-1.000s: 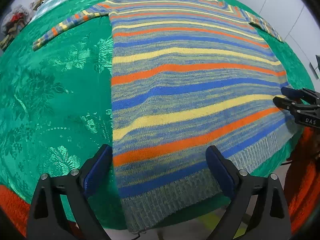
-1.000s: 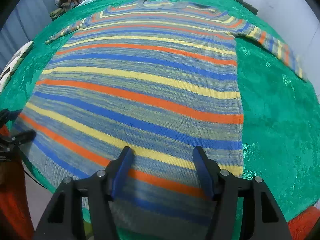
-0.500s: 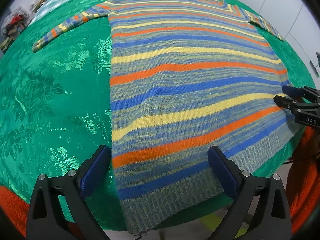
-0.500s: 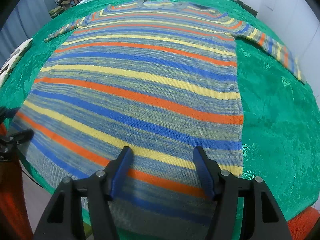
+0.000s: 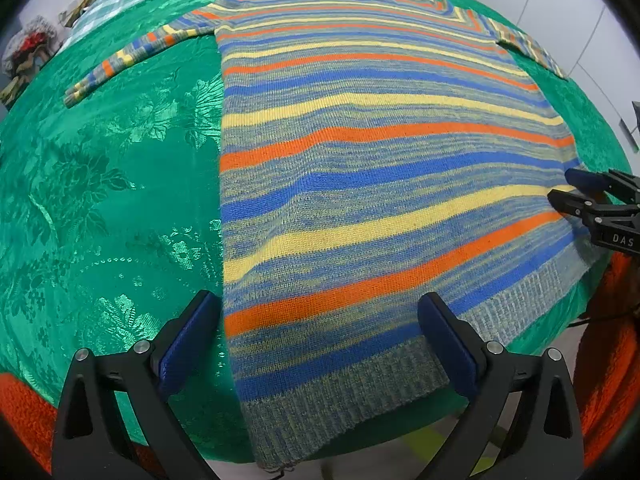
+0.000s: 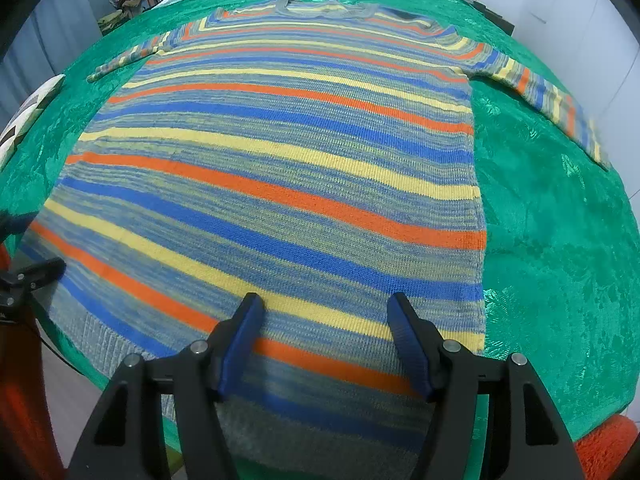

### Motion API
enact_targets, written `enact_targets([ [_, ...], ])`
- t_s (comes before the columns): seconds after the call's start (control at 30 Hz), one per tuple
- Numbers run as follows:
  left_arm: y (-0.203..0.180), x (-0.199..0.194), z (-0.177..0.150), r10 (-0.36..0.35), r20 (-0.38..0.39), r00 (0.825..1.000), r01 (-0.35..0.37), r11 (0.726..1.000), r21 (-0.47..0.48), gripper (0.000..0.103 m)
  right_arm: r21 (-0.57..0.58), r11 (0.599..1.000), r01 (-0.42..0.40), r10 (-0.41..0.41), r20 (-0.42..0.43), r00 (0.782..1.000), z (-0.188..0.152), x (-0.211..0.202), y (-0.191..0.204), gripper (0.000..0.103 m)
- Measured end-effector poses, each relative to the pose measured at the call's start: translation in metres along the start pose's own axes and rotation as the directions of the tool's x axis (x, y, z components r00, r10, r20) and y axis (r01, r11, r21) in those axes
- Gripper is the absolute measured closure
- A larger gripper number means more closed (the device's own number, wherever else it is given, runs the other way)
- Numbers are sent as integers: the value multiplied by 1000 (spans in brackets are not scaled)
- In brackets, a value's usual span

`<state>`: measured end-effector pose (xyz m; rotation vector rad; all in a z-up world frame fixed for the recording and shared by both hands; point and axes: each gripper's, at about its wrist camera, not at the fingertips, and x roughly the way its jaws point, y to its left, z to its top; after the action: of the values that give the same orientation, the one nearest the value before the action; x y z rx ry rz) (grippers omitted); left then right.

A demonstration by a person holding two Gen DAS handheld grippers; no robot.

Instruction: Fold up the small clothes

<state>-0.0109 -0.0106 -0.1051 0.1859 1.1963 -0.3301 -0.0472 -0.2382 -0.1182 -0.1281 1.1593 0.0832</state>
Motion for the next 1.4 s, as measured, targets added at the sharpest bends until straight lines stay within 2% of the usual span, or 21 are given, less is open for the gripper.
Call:
enact_targets([
  [0.2, -2, -3, 2, 9, -16, 1000, -8, 1000, 1, 4, 4, 1000, -3, 3, -5, 1000, 0, -1, 0, 38],
  [0.3, 3, -33, 8, -42, 31, 999, 43, 999, -30, 19, 77, 993, -90, 94, -40, 995, 6, -13, -14, 38],
  [0.33, 8, -45, 10, -72, 69, 995, 75, 996, -49, 17, 164, 964, -207, 209, 8, 978, 11, -25, -33, 39],
  [0.4, 26, -72, 17, -82, 171, 982, 101, 989, -104, 9, 272, 908, -318, 299, 110, 948, 21, -42, -71, 40],
  [0.53, 72, -89, 35, 18, 306, 952, 65, 964, -258, 6, 455, 824, -338, 200, 324, 925, 56, -62, -189, 39],
  [0.63, 106, -78, 38, 86, 313, 946, 46, 918, -394, 6, 643, 697, -317, 65, 384, 921, 66, -47, -292, 38],
  [0.73, 131, -57, 22, 146, 268, 952, 10, 863, -505, 6, 819, 422, -389, 137, 366, 920, 48, 4, -366, 38],
  [0.77, 137, -48, 15, 149, 235, 961, -2, 848, -530, 6, 851, 313, -422, 166, 389, 906, 38, 23, -379, 40],
  [0.8, 142, -42, 12, 142, 212, 967, -5, 840, -543, 6, 857, 247, -452, 174, 419, 891, 33, 33, -386, 42],
  [0.83, 149, -31, 7, 121, 171, 978, -2, 822, -569, 7, 850, 206, -485, 150, 463, 874, 32, 40, -391, 45],
  [0.9, 154, -24, 6, 101, 156, 983, 12, 803, -595, 7, 832, 215, -512, 100, 503, 859, 38, 43, -393, 45],
  [0.93, 155, -23, 7, 108, 158, 981, 8, 802, -597, 6, 838, 227, -496, 63, 496, 866, 44, 47, -394, 49],
  [1.0, 152, -22, 12, 129, 152, 980, -18, 814, -580, 6, 858, 217, -465, 1, 476, 879, 47, 52, -395, 66],
  [1.03, 151, -20, 14, 136, 145, 980, -30, 820, -571, 6, 874, 196, -444, -34, 458, 888, 46, 54, -395, 90],
  [1.07, 149, -19, 18, 142, 136, 980, -42, 828, -560, 6, 892, 162, -422, -62, 436, 898, 43, 56, -396, 98],
  [1.1, 146, -18, 19, 144, 135, 980, -46, 833, -551, 6, 896, 159, -415, -76, 430, 900, 46, 53, -393, 98],
  [1.13, 142, -19, 18, 144, 137, 980, -48, 838, -544, 6, 906, 206, -369, -107, 396, 912, 56, 43, -389, 98],
  [1.23, 134, -21, 19, 144, 141, 980, -51, 854, -517, 6, 827, 463, -317, -125, 416, 901, 106, 2, -358, 98],
  [1.3, 129, -21, 18, 137, 145, 980, -46, 863, -503, 6, 650, 683, -334, -30, 482, 876, 160, -34, -311, 98],
  [1.37, 126, -20, 19, 128, 147, 981, -40, 870, -491, 6, 461, 806, -372, 109, 502, 858, 205, -55, -257, 98],
  [1.4, 124, -20, 20, 126, 146, 981, -40, 874, -484, 6, 401, 829, -390, 163, 494, 854, 219, -58, -237, 98],
])
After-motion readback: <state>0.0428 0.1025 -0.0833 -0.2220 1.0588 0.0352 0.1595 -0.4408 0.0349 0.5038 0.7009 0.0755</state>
